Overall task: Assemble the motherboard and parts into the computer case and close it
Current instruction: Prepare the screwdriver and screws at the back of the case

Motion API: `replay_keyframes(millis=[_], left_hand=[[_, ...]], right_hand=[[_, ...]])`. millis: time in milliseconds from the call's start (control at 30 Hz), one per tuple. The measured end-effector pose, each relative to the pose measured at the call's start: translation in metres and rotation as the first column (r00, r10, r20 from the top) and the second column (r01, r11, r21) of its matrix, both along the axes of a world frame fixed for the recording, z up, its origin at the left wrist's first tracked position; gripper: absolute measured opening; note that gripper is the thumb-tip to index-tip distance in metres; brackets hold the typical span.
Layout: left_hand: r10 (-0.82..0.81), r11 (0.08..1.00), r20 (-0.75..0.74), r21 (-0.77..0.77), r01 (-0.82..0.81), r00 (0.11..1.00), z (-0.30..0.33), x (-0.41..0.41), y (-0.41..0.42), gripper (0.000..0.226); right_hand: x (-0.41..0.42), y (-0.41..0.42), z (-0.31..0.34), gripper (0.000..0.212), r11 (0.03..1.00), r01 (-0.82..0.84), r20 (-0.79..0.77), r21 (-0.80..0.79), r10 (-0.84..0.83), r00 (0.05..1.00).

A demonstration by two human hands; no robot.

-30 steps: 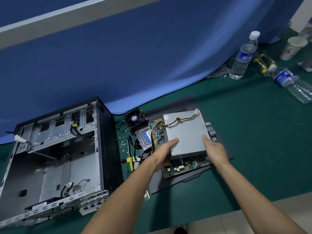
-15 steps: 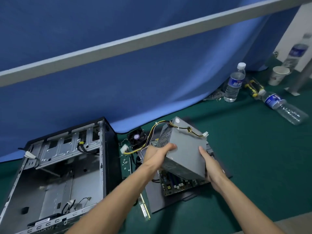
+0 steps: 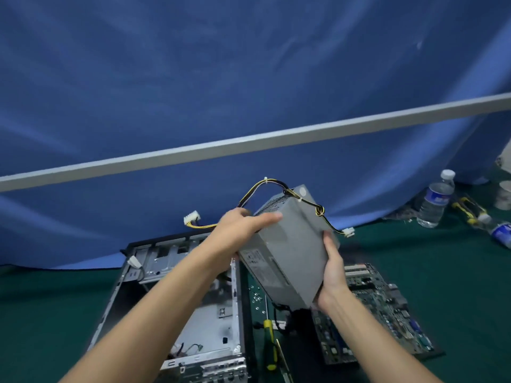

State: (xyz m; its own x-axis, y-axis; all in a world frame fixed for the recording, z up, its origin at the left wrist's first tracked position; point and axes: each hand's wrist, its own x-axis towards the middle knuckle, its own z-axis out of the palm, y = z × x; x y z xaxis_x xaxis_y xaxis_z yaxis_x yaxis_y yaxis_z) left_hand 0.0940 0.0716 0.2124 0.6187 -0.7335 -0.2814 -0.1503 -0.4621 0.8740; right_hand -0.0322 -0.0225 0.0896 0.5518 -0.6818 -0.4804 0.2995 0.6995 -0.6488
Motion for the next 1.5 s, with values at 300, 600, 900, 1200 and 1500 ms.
replay_keyframes(millis=[300, 600, 900, 1200, 1500], left_hand=[[0.410, 0.844, 0.029, -0.390, -0.367, 0.912, -0.021, 0.035, 0.100, 0.119], [0.274, 0.949, -0.203, -0.102, -0.298, 0.940, 0.027, 0.181, 0.208, 0.066], [0.049, 0.995, -0.188, 0.095, -0.032, 0.981, 0.035, 0.239, 0.261, 0.054], [-0.116, 0.943, 0.561, 0.321, -0.085, 0.820, -0.004, 0.231, 0.250, 0.091], [-0.198, 0.903, 0.595, 0.419, -0.090, 0.779, -0.061, 0.234, 0.230, 0.080]], right_hand=[[0.110, 0.111, 0.050, 0.060, 0.999, -0.045, 0.083, -0.022, 0.046, 0.995], [0.150, 0.154, 0.088, 0.065, 0.668, -0.568, -0.701, -0.480, 0.097, 0.706], [0.207, 0.205, 0.091, 0.070, 0.734, -0.562, -0.640, -0.382, 0.229, 0.733], [0.212, 0.205, 0.039, 0.047, 0.934, -0.318, -0.357, -0.164, 0.244, 0.902], [0.219, 0.187, -0.028, 0.030, 0.892, -0.447, -0.498, -0.065, 0.359, 0.789]])
